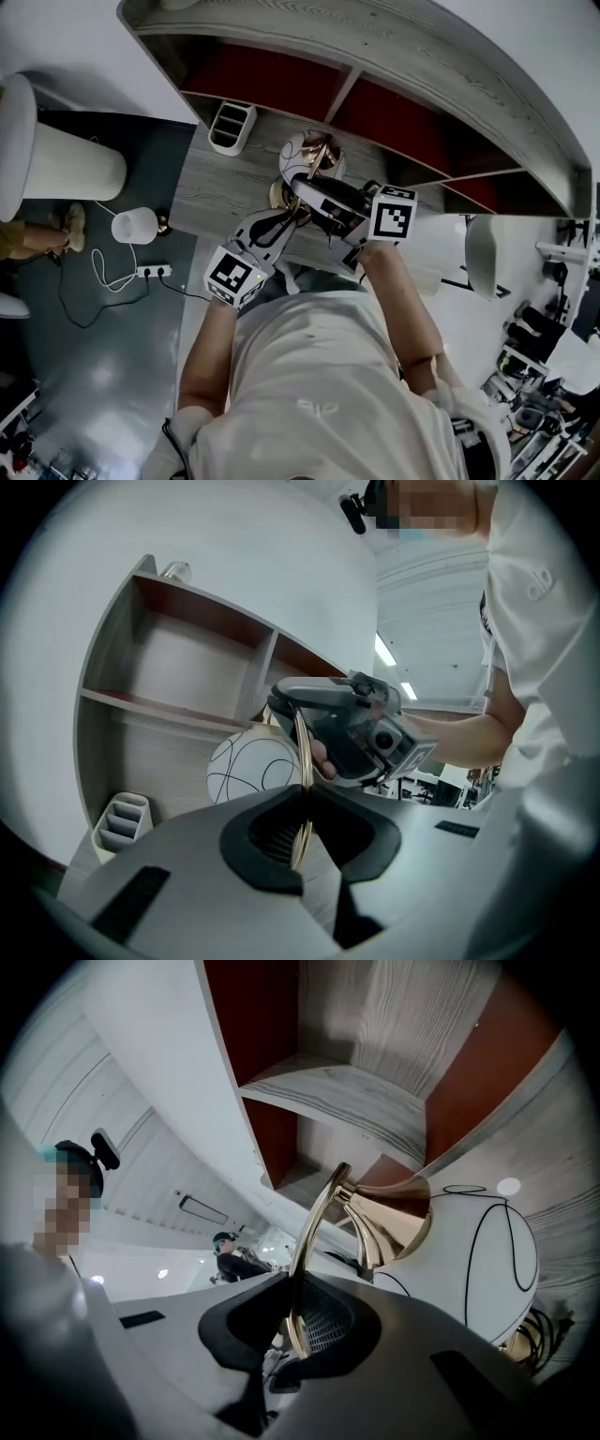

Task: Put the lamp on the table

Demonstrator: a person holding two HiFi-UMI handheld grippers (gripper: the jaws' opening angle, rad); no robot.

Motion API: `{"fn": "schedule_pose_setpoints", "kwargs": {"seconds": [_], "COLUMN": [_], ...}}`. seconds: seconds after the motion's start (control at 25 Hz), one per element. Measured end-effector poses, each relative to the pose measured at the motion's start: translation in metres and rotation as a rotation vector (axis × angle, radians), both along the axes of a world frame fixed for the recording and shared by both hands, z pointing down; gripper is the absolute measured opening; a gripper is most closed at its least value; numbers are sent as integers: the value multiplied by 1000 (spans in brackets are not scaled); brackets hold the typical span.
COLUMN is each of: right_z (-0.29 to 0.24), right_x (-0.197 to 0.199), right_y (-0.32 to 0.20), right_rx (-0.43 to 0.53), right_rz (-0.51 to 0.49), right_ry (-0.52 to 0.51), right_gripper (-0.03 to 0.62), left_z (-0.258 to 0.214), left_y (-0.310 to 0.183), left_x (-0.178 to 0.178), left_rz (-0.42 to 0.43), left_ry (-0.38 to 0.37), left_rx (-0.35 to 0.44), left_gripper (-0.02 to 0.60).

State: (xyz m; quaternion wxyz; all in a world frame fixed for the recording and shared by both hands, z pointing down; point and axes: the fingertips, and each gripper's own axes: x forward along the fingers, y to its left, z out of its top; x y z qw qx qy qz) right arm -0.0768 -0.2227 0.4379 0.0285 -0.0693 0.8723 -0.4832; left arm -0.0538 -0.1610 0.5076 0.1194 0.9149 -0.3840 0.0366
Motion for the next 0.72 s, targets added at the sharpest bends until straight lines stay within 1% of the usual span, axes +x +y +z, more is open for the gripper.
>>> {"fn": "schedule_pose_setpoints", "kwargs": {"seconds": [0.08, 0.44, 0.72], "right_z": [-3, -8, -5], "right_x": [-1, -3, -1], "right_y": [0, -1, -1], "right_rx": [6, 1, -3], "right_rz": [10, 38, 53], "right_ry": [-5, -33, -31], "right_gripper": [58, 58, 58], "left_z": [-3, -8, -4], "left_y": [1, 1, 0], "left_x": [-2, -4, -3], "left_rz": [17, 70, 93], "left_ry": [17, 48, 42], "left_rx": [8, 16, 11], "left_gripper": [46, 48, 48]}}
